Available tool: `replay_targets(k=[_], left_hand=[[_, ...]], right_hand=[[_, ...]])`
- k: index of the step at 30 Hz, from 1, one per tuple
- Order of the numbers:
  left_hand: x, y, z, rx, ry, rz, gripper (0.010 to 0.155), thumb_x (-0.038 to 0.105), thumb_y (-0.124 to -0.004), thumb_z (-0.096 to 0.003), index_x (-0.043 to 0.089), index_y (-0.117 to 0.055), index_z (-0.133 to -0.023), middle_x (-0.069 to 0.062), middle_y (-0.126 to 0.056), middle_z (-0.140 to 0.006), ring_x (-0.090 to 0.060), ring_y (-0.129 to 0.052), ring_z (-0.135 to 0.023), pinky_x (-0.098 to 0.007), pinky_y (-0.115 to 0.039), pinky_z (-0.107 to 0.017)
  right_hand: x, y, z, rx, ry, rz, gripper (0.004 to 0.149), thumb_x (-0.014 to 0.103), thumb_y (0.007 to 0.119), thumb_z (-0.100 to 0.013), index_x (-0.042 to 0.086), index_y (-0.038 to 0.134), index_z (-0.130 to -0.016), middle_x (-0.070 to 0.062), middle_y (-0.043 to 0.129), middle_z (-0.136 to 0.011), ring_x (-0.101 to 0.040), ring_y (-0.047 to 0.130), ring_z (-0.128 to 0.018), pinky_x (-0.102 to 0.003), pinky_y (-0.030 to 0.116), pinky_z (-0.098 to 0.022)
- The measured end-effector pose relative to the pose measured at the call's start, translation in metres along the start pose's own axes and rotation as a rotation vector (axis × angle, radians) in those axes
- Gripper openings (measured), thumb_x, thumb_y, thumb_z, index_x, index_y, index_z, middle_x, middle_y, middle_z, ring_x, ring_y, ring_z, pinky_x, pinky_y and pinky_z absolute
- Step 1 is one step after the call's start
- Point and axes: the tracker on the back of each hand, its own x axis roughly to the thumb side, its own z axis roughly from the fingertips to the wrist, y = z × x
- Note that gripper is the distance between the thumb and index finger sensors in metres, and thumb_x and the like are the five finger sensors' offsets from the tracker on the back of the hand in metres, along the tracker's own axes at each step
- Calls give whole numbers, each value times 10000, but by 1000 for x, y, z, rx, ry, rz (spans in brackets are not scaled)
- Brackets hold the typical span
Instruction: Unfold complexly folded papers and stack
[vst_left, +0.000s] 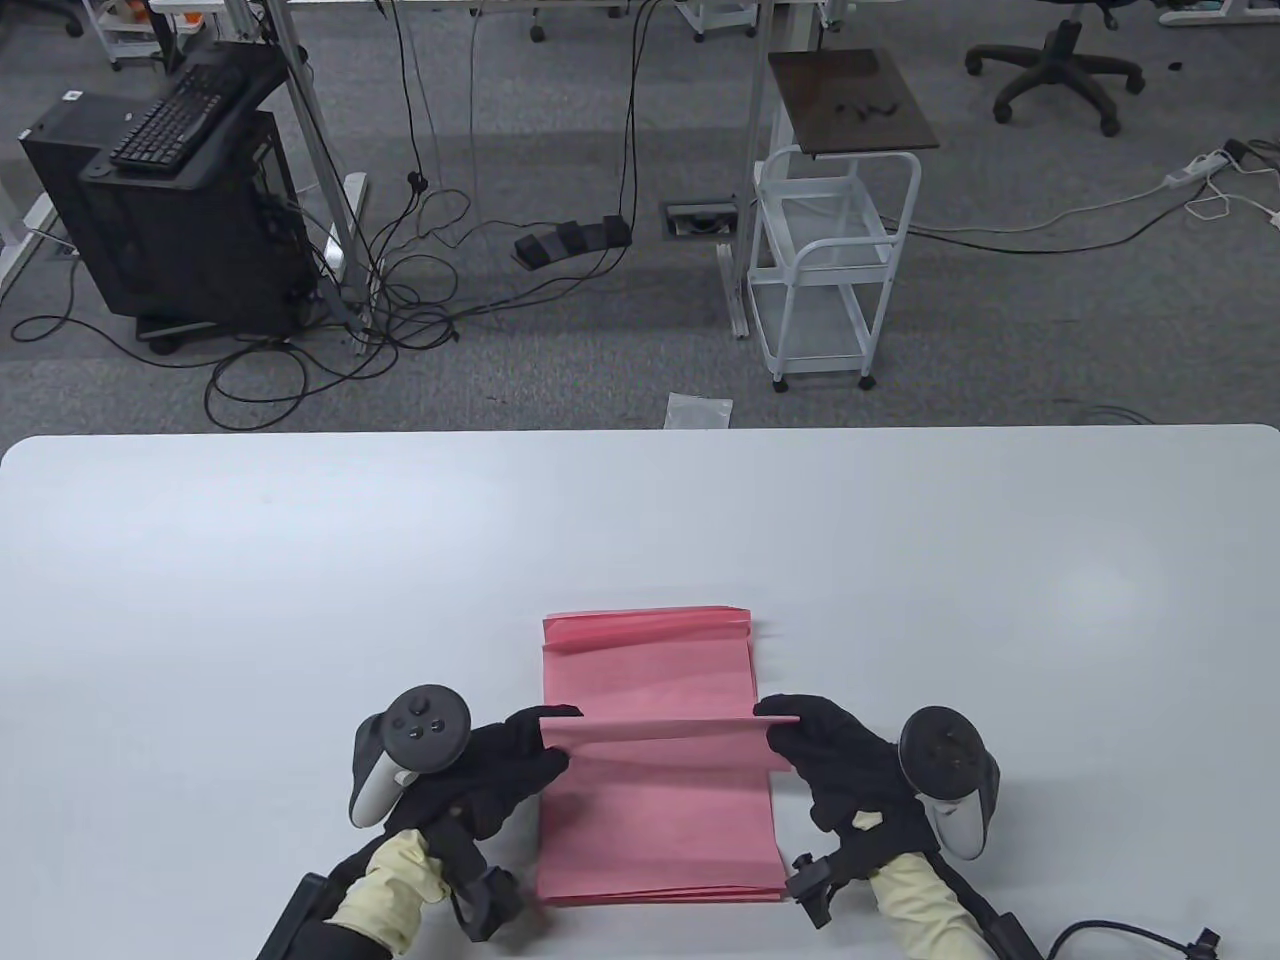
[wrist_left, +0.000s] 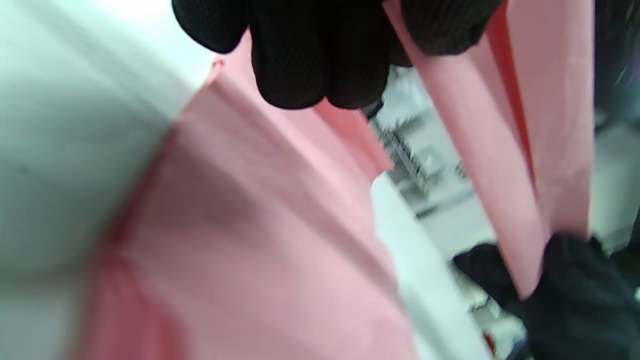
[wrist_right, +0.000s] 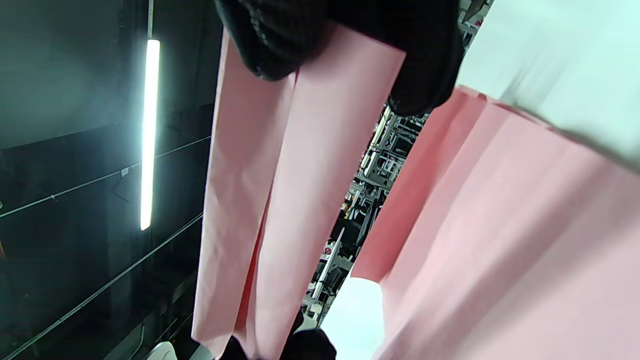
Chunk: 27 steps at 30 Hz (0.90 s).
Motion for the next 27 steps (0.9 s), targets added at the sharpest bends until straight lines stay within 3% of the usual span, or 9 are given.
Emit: replay_targets(k=[3, 5, 8, 11, 15, 19, 21, 24, 27], left_hand=[[-5, -3, 3, 53, 17, 146, 396, 366, -712, -546, 248, -769, -920, -21, -942, -864, -251, -968, -784, -486, -672, -704], [-7, -3, 4, 61, 37, 142, 395, 360, -709, -547, 224, -771, -913, -19, -961, -826, -236, -989, -746, -476, -694, -688], [-8, -1, 5, 66, 49, 108, 394, 364, -708, -548, 208, -777, -903, -15, -978, -792, -221, -1011, -707, -465, -715, -673], [-9, 0, 6, 94, 63, 138, 393, 361, -710, -546, 198, -780, -897, -19, -982, -783, -224, -1014, -698, -467, -718, -669], [-11, 2, 7, 79, 60, 181, 394, 362, -708, -548, 191, -781, -895, -22, -983, -781, -227, -1014, -698, -470, -717, -667], [-11, 1, 7, 64, 56, 184, 396, 367, -695, -554, 189, -779, -898, -30, -980, -784, -236, -1009, -702, -476, -710, -670], [-11, 1, 7, 47, 61, 183, 397, 369, -690, -559, 196, -780, -905, -34, -975, -794, -247, -1000, -713, -484, -699, -674], [-11, 1, 6, -28, 104, 172, 405, 387, -666, -577, 266, -744, -955, -37, -956, -818, -270, -972, -740, -504, -666, -690], [-10, 2, 6, -10, 182, 99, 416, 400, -688, -570, 280, -770, -960, 64, -1012, -481, -165, -1026, -430, -490, -717, -649]], right_hand=[[0, 1, -1, 35, -11, -10, 438, 270, 759, -478, 200, 733, -909, -51, 853, -757, -336, 806, -750, -629, 366, -730], [2, 2, -3, 105, -32, 9, 749, 286, 791, -465, 307, 365, -1081, -47, 679, -963, -351, 706, -848, -628, 286, -748], [11, 2, -9, 177, -95, 179, 906, 282, 807, -457, 434, 118, -1024, 57, 474, -1084, -281, 654, -891, -571, 240, -782], [21, 3, -16, 249, -161, 340, 935, 272, 807, -458, 454, 61, -993, 96, 383, -1105, -235, 666, -884, -516, 317, -797], [27, 3, -25, 236, -213, 374, 866, 217, 800, -462, 453, 174, -1012, 114, 406, -1089, -208, 717, -818, -438, 410, -793], [30, 2, -31, 128, -273, 335, 670, 200, 780, -467, 349, 451, -1030, 43, 644, -966, -209, 846, -637, -425, 562, -729], [28, 1, -33, 68, -258, 223, 510, 222, 769, -473, 243, 660, -971, -24, 793, -843, -234, 901, -519, -459, 646, -651], [22, 0, -36, 4, -219, 51, 408, 287, 757, -477, 156, 800, -861, -58, 888, -707, -254, 921, -413, -488, 696, -574], [17, 2, -38, 15, -183, -60, 399, 324, 757, -472, 100, 836, -793, -71, 911, -634, -261, 920, -376, -499, 699, -558]])
